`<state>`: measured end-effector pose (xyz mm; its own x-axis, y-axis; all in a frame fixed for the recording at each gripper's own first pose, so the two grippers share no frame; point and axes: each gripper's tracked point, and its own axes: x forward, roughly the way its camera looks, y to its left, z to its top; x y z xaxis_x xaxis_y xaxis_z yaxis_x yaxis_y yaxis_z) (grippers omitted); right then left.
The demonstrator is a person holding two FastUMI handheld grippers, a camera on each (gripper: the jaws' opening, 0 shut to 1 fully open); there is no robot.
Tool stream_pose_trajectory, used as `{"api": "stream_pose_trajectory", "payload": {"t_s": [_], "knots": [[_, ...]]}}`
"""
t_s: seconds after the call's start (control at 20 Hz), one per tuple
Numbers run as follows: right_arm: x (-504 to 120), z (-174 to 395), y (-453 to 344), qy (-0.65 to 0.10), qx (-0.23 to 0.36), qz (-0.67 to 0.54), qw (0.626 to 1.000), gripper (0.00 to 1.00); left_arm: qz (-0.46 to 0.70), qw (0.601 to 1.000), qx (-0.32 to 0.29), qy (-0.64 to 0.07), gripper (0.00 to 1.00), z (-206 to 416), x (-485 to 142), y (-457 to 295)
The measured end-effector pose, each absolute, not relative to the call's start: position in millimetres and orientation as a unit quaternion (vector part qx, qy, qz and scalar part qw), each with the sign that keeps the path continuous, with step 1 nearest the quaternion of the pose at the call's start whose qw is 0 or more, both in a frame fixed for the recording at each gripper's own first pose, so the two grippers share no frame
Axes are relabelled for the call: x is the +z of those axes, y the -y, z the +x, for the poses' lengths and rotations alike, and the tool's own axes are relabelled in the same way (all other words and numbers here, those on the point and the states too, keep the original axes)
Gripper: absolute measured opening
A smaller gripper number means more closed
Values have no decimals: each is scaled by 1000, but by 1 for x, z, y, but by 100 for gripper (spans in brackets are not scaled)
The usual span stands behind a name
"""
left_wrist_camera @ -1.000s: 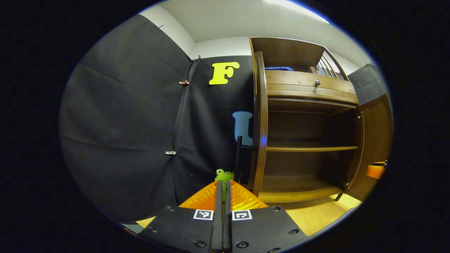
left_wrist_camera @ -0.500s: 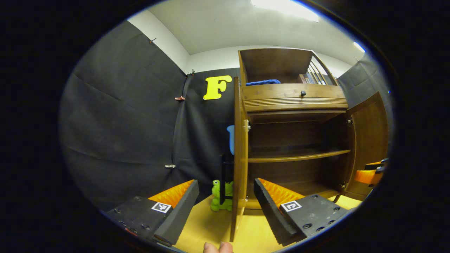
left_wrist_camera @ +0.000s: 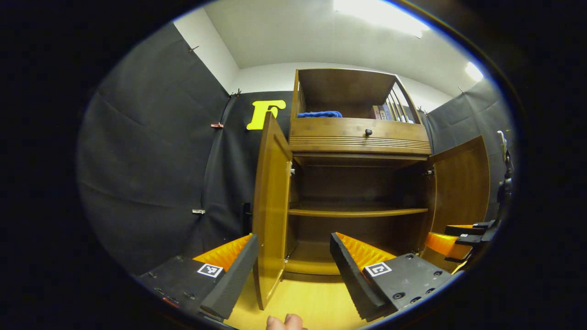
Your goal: Open the right door of the double-door shoe cabinet with the right hand, and open the left door with the left hand.
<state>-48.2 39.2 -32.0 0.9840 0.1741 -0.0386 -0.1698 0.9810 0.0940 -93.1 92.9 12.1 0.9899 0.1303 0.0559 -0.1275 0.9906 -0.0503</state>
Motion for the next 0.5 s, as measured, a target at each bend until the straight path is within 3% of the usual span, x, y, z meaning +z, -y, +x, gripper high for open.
{"api": "stream_pose_trajectory", "payload": {"t_s": [0.45, 0.5], "knots": [[-6, -51, -20, 11, 48, 13, 999, 100, -30, 999, 32, 28, 97, -87, 14, -46], [-2, -52, -18, 15, 44, 9, 999, 97, -32, 999, 30, 28, 97, -89, 14, -44]]}}
